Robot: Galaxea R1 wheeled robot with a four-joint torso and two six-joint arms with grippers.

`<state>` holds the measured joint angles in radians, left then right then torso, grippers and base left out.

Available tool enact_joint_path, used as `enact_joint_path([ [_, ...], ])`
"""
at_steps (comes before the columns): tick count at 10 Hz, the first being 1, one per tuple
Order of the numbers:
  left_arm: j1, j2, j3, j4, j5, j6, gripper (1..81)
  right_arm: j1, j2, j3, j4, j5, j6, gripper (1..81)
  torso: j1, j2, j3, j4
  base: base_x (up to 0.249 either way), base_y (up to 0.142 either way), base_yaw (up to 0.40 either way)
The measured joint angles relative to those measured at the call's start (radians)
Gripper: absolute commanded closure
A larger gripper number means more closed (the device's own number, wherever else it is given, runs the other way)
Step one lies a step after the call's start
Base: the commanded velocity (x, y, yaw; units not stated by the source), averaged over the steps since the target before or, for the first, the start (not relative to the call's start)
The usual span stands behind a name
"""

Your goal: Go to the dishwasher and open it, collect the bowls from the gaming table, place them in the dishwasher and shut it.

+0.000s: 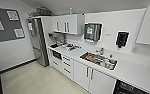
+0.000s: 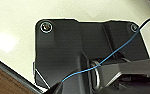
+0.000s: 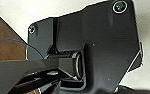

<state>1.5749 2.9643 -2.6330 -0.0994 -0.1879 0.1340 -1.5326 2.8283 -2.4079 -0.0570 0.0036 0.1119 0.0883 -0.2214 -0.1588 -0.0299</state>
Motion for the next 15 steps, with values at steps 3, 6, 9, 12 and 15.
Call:
enact_joint_path([
  [3, -0.001, 0.000, 0.000, 0.006, 0.000, 0.000, 1.0, -0.003, -0.004, 0.000, -0.002, 0.000, 0.000, 1.0, 0.000, 0.000, 0.000, 0.000, 0.000, 0.000, 0.375],
  [6, 0.000, 0.000, 0.000, 0.007, 0.000, 0.000, 1.0, -0.003, -0.003, 0.000, -0.004, 0.001, 0.000, 1.0, 0.000, 0.000, 0.000, 0.000, 0.000, 0.000, 0.375],
  [9, 0.000, 0.003, -0.002, 0.007, 0.000, 0.000, 1.0, -0.005, 0.003, -0.001, -0.013, 0.003, 0.000, 1.0, 0.000, 0.000, 0.000, 0.000, 0.000, 0.000, 0.375],
  [12, 0.000, 0.014, -0.001, 0.022, 0.001, 0.000, 1.0, -0.005, 0.003, -0.002, -0.015, 0.003, 0.000, 1.0, 0.000, 0.000, 0.000, 0.000, 0.000, 0.000, 0.375],
  [15, -0.002, 0.014, -0.007, 0.025, 0.000, 0.000, 1.0, -0.007, 0.004, -0.002, -0.023, 0.002, 0.000, 1.0, 0.000, 0.000, 0.000, 0.000, 0.000, 0.000, 0.375],
])
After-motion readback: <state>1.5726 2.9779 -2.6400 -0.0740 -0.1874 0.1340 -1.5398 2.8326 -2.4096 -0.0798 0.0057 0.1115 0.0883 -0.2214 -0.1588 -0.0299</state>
